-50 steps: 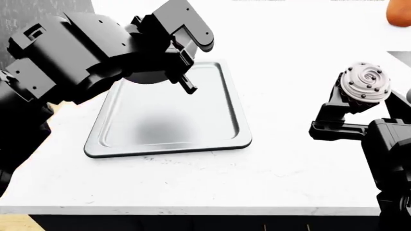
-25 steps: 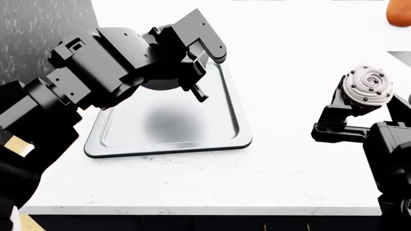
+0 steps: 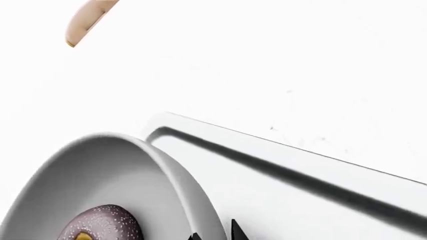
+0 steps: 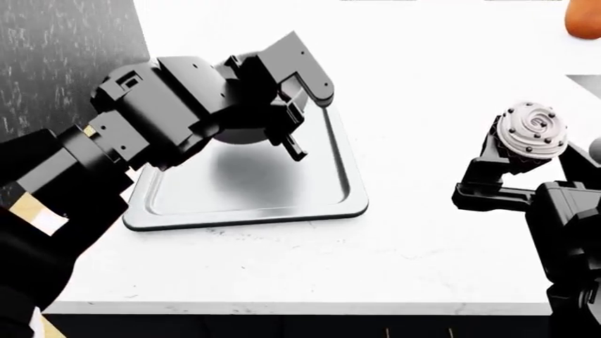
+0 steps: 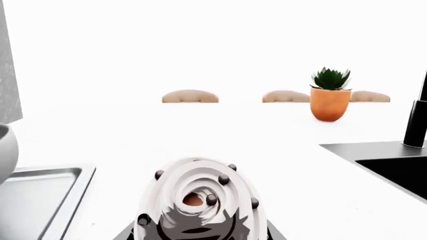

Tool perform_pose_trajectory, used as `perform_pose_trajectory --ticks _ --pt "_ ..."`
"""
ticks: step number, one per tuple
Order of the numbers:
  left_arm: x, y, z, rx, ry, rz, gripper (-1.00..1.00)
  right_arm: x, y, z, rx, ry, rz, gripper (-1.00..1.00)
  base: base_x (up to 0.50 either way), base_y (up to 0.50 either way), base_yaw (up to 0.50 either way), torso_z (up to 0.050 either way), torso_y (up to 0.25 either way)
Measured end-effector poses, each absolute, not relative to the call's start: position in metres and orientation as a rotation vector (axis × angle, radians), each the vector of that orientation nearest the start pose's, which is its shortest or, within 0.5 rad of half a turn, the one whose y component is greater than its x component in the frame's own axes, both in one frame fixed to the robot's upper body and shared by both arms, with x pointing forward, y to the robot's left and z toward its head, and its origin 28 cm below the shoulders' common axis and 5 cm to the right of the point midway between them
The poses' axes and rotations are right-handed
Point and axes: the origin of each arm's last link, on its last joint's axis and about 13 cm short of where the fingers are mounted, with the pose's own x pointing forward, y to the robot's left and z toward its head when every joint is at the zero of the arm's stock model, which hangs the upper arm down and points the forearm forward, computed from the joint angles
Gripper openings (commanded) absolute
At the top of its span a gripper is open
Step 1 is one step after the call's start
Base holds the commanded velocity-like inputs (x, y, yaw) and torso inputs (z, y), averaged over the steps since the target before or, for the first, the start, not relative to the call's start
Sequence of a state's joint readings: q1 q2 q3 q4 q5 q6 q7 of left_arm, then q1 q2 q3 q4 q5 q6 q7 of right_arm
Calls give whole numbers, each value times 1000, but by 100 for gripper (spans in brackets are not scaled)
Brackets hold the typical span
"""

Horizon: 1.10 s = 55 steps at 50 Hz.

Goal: Pick up the bowl with donut and place it on the tray. Pick up the cupcake and place it on the tray.

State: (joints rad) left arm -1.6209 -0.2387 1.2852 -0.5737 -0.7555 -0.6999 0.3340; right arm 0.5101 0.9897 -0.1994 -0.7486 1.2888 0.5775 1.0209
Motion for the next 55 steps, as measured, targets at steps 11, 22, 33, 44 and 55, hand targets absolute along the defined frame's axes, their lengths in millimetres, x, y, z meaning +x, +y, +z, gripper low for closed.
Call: perform_pose_trajectory --ticks 11,22,33,44,55 --pt "397 171 291 697 290 -707 -100 194 -155 230 -33 -105 -183 -100 0 0 0 1 2" --pt "397 171 289 697 299 -702 -100 194 -156 228 -29 -103 -183 -100 0 0 0 0 1" --pt "399 171 293 707 272 -678 100 195 -156 227 -24 -103 -185 -100 0 0 0 0 0" --pt "399 171 296 710 260 -668 100 196 -157 225 -21 -101 -184 -100 0 0 0 0 0" --pt "392 174 308 672 235 -667 100 195 -157 226 -18 -103 -179 -100 0 0 0 0 0"
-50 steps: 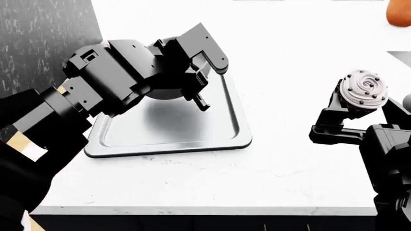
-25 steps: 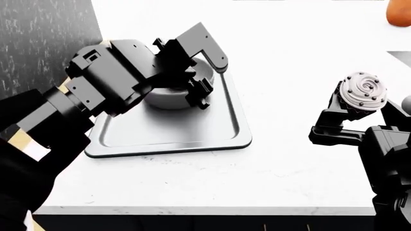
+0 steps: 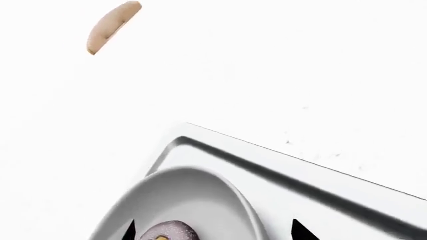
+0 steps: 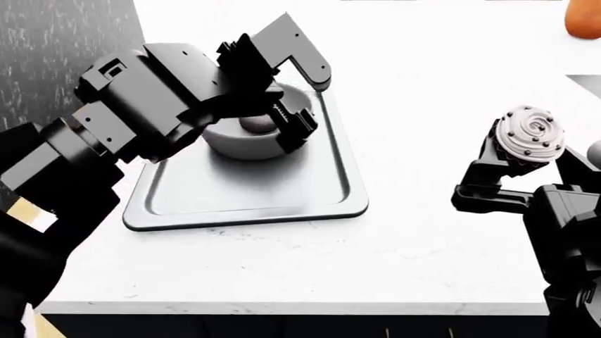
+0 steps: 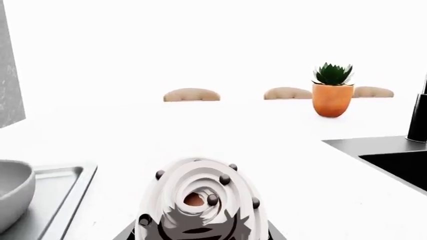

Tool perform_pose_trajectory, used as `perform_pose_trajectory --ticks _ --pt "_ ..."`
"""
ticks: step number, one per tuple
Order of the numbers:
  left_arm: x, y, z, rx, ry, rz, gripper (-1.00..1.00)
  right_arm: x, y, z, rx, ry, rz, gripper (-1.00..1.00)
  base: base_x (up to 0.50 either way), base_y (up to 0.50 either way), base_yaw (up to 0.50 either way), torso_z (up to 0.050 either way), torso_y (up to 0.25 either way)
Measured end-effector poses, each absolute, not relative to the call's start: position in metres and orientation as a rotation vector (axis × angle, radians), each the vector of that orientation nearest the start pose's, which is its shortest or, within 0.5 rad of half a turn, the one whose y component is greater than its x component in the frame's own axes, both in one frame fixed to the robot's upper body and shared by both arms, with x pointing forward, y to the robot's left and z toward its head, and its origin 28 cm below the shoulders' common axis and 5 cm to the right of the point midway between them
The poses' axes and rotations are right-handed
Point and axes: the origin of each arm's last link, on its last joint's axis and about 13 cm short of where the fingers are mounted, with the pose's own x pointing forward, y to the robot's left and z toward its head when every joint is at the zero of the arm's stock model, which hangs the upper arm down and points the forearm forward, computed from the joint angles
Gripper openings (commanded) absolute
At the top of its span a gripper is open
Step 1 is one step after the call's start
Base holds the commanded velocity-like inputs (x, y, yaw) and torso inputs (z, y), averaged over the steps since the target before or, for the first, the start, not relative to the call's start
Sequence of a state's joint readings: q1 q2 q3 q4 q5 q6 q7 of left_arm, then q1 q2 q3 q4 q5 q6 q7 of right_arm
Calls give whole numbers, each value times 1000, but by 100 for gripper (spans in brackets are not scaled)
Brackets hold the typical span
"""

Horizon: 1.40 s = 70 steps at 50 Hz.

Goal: Pick up the bowl with donut and place it on the tray. Pick up the cupcake and place it on the tray.

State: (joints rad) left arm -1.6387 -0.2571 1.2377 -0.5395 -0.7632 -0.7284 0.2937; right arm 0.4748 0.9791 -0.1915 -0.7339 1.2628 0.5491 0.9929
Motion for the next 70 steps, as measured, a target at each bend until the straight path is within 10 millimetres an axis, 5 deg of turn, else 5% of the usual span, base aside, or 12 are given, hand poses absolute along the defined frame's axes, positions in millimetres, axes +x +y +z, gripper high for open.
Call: perform_pose_trajectory --ticks 31,51,70 --pt "339 230 328 351 2 -553 100 194 -148 236 -16 -115 -130 -100 0 0 0 0 0" --pt "289 273 292 122 -202 -431 100 225 -130 252 -36 -42 -1 -100 0 0 0 0 0" --pt "265 290 259 22 -262 -394 100 270 -111 261 -66 42 139 -100 0 0 0 0 0"
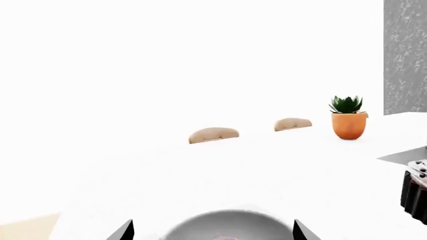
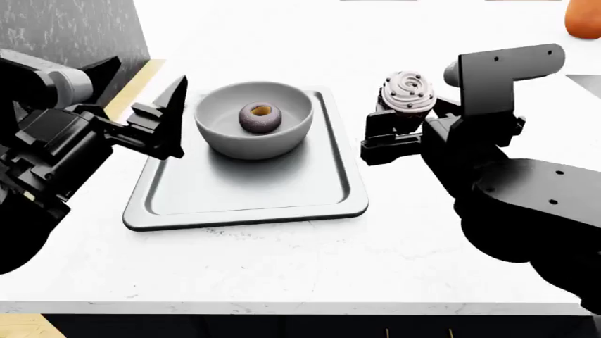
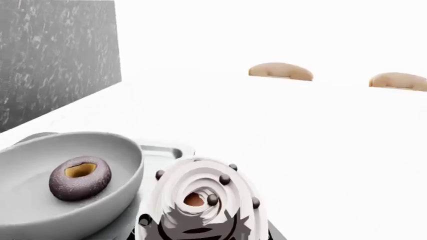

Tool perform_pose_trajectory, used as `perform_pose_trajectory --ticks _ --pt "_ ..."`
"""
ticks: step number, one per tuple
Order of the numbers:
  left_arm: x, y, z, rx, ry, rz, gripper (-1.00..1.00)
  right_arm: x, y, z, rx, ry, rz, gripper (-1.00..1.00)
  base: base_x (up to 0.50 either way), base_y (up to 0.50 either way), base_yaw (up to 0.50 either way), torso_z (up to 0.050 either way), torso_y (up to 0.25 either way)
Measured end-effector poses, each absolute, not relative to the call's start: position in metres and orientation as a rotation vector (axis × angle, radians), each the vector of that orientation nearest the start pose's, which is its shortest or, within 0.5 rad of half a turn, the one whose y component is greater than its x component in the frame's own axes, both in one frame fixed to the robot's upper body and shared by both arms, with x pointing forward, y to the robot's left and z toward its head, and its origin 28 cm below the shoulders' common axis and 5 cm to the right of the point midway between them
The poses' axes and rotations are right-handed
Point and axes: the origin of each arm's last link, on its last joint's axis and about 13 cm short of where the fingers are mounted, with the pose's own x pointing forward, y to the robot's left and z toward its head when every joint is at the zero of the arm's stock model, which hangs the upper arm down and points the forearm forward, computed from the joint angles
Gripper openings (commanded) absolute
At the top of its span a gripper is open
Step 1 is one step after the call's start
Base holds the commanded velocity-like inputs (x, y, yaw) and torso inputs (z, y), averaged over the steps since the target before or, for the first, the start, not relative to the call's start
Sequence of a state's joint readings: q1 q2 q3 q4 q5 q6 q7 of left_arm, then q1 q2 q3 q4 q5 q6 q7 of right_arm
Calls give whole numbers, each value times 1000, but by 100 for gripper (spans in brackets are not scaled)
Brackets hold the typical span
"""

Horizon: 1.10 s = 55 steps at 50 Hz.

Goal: Pick up the bowl with donut and place it on the tray. Pick up the cupcake and place it on the tray.

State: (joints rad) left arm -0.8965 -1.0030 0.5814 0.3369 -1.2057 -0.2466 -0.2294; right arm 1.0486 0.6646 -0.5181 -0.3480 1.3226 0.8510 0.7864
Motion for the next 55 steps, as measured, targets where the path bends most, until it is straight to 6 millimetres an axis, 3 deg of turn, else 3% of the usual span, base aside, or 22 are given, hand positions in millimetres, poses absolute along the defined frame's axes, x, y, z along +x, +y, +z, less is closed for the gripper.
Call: perform_pose_trajectory --ticks 15,55 --pt "263 295 247 -2 -249 -365 100 293 -90 245 -65 107 257 -100 0 0 0 0 0" --pt "267 296 235 -21 -209 -354 100 315 -57 212 -37 211 423 -100 0 0 0 0 0"
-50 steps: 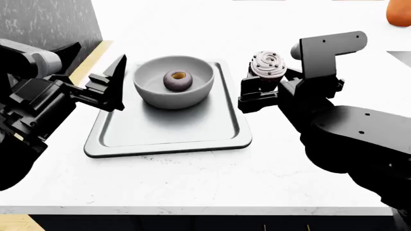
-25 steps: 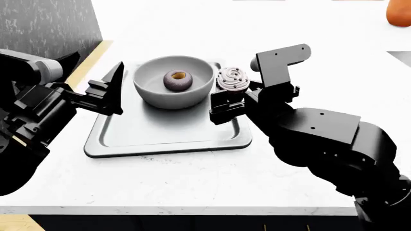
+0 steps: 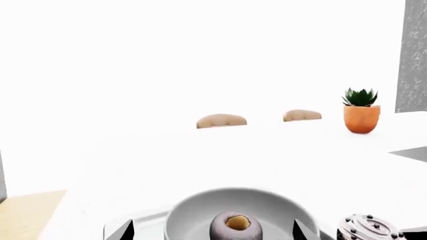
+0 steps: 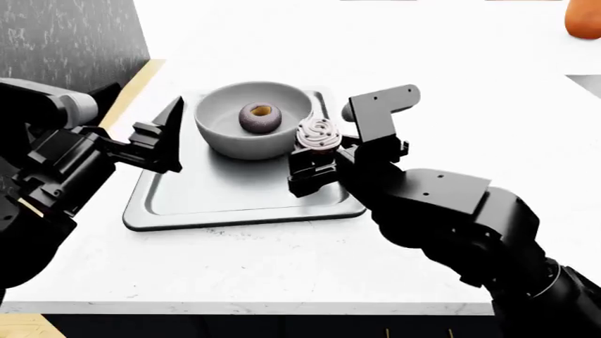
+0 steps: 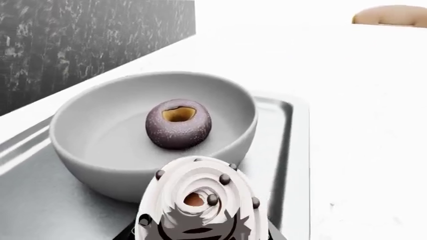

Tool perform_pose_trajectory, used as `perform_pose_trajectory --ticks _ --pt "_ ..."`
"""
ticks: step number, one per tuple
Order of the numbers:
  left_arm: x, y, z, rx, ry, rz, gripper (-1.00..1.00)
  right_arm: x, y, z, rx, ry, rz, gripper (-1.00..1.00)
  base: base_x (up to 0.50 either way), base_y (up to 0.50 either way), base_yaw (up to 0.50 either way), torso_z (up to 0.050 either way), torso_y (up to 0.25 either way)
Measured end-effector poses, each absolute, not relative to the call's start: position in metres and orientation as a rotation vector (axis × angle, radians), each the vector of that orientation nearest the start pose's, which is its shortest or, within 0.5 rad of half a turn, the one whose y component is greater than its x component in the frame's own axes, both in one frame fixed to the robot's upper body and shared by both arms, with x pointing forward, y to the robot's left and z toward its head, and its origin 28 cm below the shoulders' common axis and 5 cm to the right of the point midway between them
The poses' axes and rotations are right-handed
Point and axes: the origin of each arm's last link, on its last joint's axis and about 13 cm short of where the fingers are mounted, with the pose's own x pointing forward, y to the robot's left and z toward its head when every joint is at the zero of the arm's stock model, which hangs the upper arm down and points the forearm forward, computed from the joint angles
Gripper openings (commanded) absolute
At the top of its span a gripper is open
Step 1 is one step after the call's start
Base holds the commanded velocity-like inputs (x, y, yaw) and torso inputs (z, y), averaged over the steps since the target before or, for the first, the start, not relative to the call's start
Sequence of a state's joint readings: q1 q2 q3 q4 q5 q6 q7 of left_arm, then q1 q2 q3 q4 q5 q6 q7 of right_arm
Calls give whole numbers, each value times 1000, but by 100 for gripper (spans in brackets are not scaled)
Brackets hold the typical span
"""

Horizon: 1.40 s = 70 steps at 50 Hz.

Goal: Pick up the bowl with donut and place it on the tray. Pick up the cupcake and place it on the tray.

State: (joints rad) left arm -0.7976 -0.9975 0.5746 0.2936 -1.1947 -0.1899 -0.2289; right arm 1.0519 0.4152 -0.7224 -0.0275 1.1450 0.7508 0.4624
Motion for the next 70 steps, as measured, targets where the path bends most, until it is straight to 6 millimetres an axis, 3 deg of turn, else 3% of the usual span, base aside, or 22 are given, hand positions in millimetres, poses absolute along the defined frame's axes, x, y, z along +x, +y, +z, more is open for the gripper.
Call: perform_pose_trajectory --ticks 19,20,46,70 --pt "269 295 231 -25 -202 -354 100 316 -55 204 -32 234 442 -100 0 0 0 0 0" --pt "270 295 230 -26 -201 -354 100 316 -55 204 -32 234 442 100 0 0 0 0 0" --pt "269 296 228 -32 -199 -354 100 313 -56 216 -45 188 451 100 0 0 0 0 0" --pt "260 296 229 -41 -206 -351 100 268 -67 248 -29 29 435 100 0 0 0 0 0"
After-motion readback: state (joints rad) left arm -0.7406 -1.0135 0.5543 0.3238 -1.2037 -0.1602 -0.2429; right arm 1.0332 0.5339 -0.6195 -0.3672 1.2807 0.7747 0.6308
